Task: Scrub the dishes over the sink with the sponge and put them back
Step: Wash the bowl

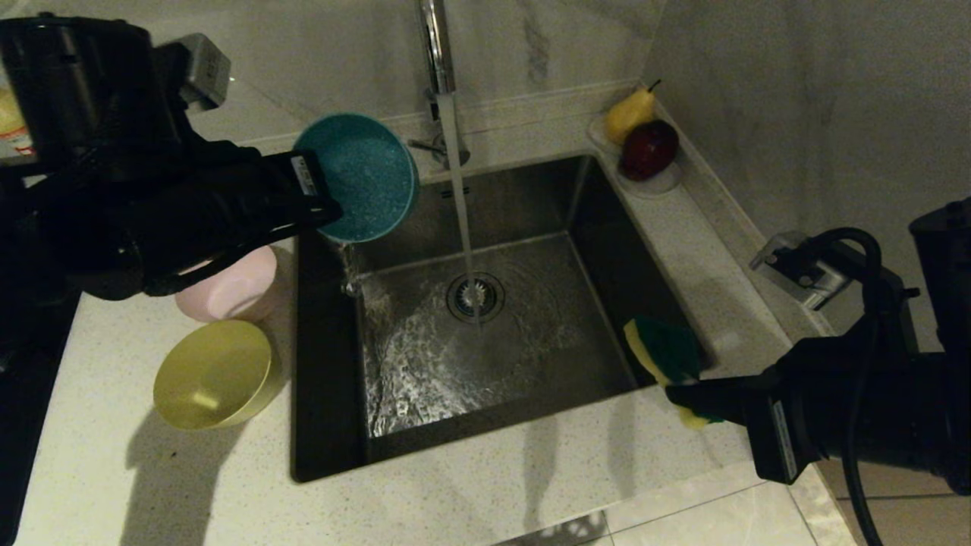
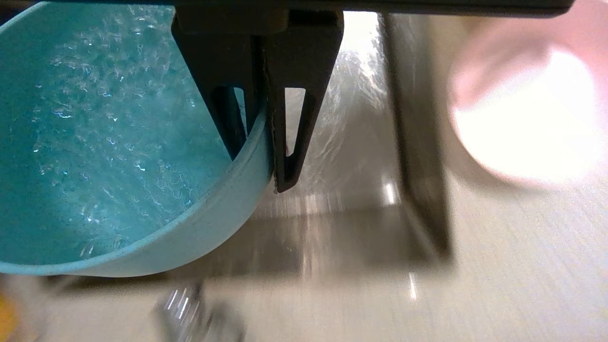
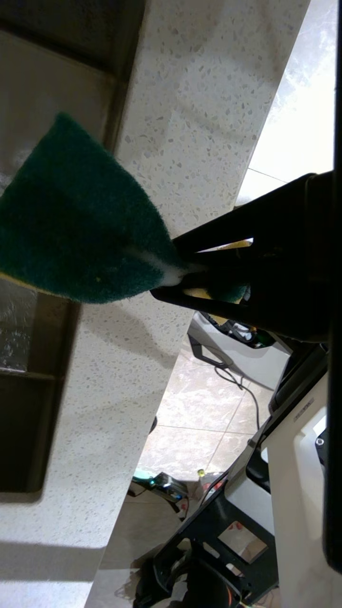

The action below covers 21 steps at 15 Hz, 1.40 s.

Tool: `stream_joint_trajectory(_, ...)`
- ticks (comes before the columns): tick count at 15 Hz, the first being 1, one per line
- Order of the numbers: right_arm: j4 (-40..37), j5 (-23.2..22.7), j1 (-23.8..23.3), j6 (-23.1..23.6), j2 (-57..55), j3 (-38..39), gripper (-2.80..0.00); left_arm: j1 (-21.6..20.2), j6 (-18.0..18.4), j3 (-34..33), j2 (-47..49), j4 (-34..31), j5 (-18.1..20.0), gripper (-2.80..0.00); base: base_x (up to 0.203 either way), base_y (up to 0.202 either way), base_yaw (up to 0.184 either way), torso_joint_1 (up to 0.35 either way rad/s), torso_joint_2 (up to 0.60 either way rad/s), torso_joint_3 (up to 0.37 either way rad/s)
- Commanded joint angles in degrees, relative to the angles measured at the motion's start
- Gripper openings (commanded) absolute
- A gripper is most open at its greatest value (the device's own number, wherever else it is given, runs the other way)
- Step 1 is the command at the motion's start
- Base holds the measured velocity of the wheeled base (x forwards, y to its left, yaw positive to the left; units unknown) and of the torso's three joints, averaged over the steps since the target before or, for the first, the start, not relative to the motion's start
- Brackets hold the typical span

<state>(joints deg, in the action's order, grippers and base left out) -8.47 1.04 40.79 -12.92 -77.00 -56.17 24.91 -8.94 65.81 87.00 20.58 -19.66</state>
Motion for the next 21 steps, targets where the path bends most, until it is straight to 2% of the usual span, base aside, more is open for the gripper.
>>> stream_joint_trajectory(1,-0.05,0.01,0.08,-0.12,-0.71,0.01,-2.8,-0.34,3.02,-6.14,-4.8,13.38,0.27,-2.8,0.0,0.0,0.0,0.0,0.0,0.0)
stream_joint_trajectory(3,-0.05,-0.08,0.17,-0.17,-0.96,0.01,-2.8,-0.3,3.99,-8.67,-6.14,18.24,1.97,-2.8,0.0,0.0,0.0,0.0,0.0,0.0)
stream_joint_trajectory(6,0.24,-1.41,0.26,-0.26,-1.94,0.11,-2.8,-0.3,4.38,-10.52,-9.11,21.35,5.17,-2.8,0.0,0.0,0.0,0.0,0.0,0.0)
stream_joint_trajectory(11,3.73,-1.66,0.26,-0.16,-3.34,1.42,-2.8,-0.3,7.05,-14.87,-15.28,28.24,11.67,-2.8,0.0,0.0,0.0,0.0,0.0,0.0)
stream_joint_trajectory(21,3.73,-1.75,0.52,-0.17,-2.72,2.3,-2.8,-0.3,7.58,-15.8,-21.08,28.27,12.67,-2.8,0.0,0.0,0.0,0.0,0.0,0.0)
